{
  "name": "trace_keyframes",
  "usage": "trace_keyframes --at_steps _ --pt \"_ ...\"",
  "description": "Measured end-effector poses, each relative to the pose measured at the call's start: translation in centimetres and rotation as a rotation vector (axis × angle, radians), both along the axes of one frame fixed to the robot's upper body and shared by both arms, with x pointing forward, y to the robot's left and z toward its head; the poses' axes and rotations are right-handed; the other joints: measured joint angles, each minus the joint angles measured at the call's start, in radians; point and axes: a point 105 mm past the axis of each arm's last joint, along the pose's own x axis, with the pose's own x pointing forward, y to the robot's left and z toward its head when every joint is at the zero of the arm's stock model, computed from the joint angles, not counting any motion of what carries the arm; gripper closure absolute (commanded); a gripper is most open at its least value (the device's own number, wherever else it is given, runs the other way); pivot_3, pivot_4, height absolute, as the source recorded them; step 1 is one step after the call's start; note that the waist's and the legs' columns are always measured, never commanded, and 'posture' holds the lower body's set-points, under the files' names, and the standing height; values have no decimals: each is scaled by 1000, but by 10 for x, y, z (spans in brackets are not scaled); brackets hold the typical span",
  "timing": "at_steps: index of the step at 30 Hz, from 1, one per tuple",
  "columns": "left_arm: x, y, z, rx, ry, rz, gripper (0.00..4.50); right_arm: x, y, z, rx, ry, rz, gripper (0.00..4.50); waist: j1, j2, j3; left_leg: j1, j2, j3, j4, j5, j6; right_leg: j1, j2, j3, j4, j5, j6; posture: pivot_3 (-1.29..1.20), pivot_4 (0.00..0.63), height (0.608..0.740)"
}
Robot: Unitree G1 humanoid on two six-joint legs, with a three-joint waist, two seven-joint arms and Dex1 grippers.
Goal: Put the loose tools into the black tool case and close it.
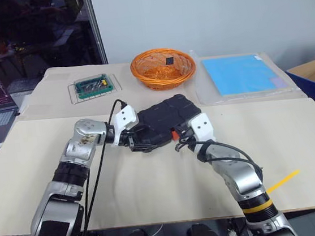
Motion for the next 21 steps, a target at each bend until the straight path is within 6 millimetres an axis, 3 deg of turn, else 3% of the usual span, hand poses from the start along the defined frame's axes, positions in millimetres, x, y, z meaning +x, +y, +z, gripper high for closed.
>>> trace_keyframes --at_steps 10,14,20,21 --pt "-1 4 -10 20 27 21 0 14 11 -16 -88 13 40 4459 -21 -5 -16 8 4 -4 -6 -3 -5 2 -4 0 -8 3 -7 0 150 740" --pt "-1 4 -11 20 38 25 0 14 9 -19 -96 18 41 4459 -20 -5 -20 11 2 -3 -21 -3 -5 0 -16 -5 -15 4 -9 0 150 740" --pt "-7 3 -6 -79 10 33 0 -15 -6 -18 35 -9 58 4459 -16 -2 -17 5 2 0 -20 -3 -5 -2 -23 -14 -14 5 -8 0 150 740" --pt "-10 2 -2 -125 6 42 0 -26 -10 -13 79 6 90 4194 -11 2 -13 -1 2 1 -19 -3 -5 -4 -24 -16 -13 7 -6 0 150 740"
